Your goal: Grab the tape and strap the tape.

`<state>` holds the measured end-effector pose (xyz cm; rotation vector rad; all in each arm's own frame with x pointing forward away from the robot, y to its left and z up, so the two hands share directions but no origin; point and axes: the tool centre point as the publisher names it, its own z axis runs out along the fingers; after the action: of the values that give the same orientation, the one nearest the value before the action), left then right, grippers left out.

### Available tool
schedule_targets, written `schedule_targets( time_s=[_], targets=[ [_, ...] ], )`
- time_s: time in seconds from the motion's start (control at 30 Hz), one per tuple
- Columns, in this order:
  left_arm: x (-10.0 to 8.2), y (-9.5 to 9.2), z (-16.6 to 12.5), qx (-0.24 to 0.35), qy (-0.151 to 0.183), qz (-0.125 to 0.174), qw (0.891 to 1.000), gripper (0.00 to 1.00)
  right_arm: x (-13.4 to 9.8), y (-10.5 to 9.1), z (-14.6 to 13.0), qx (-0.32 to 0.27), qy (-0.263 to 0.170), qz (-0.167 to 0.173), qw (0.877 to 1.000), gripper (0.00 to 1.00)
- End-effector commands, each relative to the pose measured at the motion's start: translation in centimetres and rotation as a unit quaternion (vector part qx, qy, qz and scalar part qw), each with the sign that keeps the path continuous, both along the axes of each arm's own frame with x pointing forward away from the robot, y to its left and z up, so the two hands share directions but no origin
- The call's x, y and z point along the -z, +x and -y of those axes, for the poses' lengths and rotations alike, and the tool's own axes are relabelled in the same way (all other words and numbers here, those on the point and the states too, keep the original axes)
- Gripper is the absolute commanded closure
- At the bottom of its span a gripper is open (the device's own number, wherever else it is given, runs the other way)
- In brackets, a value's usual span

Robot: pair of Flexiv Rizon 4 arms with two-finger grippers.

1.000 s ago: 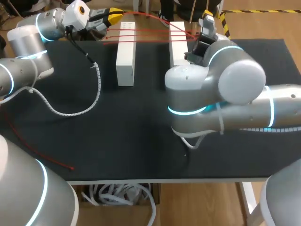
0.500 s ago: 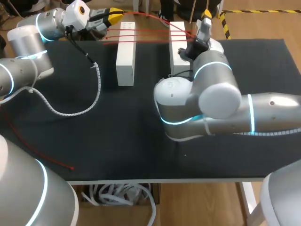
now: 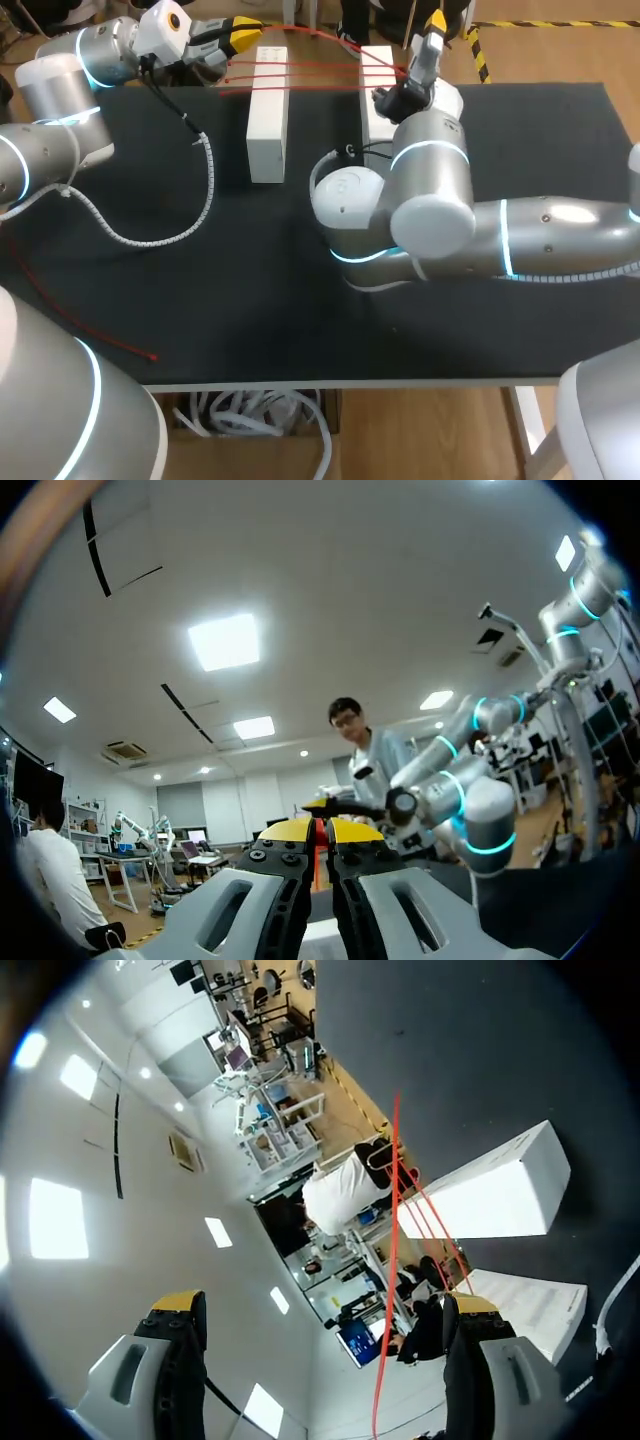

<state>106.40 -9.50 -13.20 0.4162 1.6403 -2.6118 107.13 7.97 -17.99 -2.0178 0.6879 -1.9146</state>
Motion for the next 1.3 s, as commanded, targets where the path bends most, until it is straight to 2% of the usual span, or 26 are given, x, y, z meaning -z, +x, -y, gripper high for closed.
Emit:
schedule_targets(
  time_s=[0.03,0.3,0.37,0.43,0.47,0.53,0.67,0.8,1.0,1.07,1.3],
  targets=[
    [-0.2,-0.3,0.1,-0.004,0.002,-0.001,1.000,1.00,-0.1,0.8,-0.3,0.014,-0.002,0.014,1.000,0.00],
    [-0.2,-0.3,0.1,-0.004,0.002,-0.001,1.000,1.00,-0.3,1.5,0.4,0.020,-0.006,0.014,1.000,0.00],
    [-0.2,-0.3,0.1,-0.004,0.002,-0.001,1.000,1.00,-0.3,1.5,0.6,0.019,-0.008,0.015,1.000,0.16],
    [-0.2,-0.3,0.1,-0.004,0.002,-0.001,1.000,1.00,-0.3,1.5,0.8,0.017,-0.010,0.016,1.000,0.27],
    [-0.2,-0.3,0.1,-0.004,0.002,-0.001,1.000,1.00,-0.3,1.6,1.0,0.018,-0.013,0.015,1.000,0.43],
    [-0.2,-0.3,0.1,-0.004,0.002,-0.001,1.000,1.00,-0.4,1.7,1.2,0.019,-0.014,0.014,1.000,0.49],
    [-0.2,-0.3,0.1,-0.004,0.002,-0.001,1.000,1.00,-0.7,1.9,1.6,0.019,-0.016,0.016,1.000,0.45],
    [-0.2,-0.3,0.1,-0.004,0.002,-0.001,1.000,1.00,-0.8,1.9,2.1,0.015,-0.021,0.020,0.999,0.36],
    [-0.2,-0.3,0.1,-0.004,0.002,-0.001,1.000,1.00,-0.6,1.9,3.2,0.012,-0.032,0.021,0.999,0.35],
    [-0.2,-0.3,0.1,-0.004,0.002,-0.001,1.000,1.00,-0.6,1.7,3.6,0.010,-0.035,0.021,0.999,0.39],
    [-0.2,-0.3,0.1,-0.004,0.002,-0.001,1.000,1.00,-0.5,1.6,4.7,0.008,-0.043,0.020,0.999,0.36]
  ],
)
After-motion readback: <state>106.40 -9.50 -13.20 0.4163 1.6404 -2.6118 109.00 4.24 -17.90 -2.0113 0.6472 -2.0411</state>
